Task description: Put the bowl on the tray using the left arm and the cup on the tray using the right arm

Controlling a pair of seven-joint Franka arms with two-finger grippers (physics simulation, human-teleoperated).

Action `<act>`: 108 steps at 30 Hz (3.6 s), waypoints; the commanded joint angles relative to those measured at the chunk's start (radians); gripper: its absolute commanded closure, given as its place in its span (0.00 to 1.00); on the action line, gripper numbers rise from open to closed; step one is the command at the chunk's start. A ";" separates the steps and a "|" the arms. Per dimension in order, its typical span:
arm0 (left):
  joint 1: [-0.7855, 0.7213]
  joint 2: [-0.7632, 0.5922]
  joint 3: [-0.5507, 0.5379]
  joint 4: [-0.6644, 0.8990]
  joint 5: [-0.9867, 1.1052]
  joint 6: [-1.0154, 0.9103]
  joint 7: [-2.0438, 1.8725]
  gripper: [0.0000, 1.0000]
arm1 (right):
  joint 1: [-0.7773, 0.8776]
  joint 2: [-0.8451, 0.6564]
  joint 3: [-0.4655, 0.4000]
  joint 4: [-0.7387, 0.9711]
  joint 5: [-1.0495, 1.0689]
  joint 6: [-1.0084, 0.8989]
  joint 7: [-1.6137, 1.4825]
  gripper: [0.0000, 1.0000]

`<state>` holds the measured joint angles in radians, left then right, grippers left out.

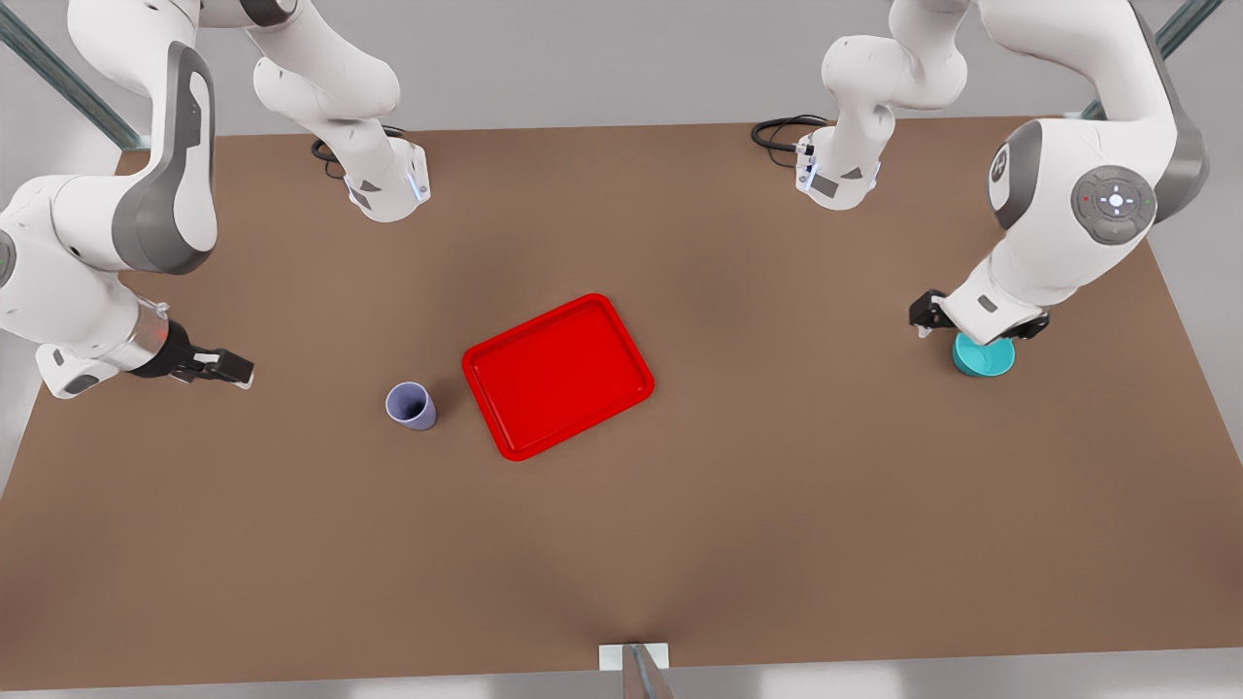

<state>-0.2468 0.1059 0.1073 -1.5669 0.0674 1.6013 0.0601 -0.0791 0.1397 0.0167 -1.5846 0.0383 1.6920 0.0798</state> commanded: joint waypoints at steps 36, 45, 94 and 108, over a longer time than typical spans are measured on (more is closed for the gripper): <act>0.526 0.517 0.169 -0.232 -0.302 0.305 0.771 0.42 | -0.001 0.001 0.000 0.000 0.000 0.003 0.000 0.00; 0.524 0.529 0.167 -0.239 -0.302 0.350 0.756 0.68 | -0.001 0.001 -0.001 -0.002 0.000 0.005 -0.020 0.00; -0.430 0.644 -0.184 0.174 -0.571 0.428 -0.706 0.79 | 0.005 0.003 0.002 0.008 -0.003 0.008 -0.012 0.00; -0.399 0.634 -0.170 0.176 -0.321 0.313 -0.671 0.00 | 0.004 0.003 0.002 0.009 -0.003 0.008 -0.018 0.00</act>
<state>-0.6418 0.7217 -0.0574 -1.3913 -0.3604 1.8856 -0.6105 -0.0756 0.1427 0.0189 -1.5755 0.0353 1.6996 0.0614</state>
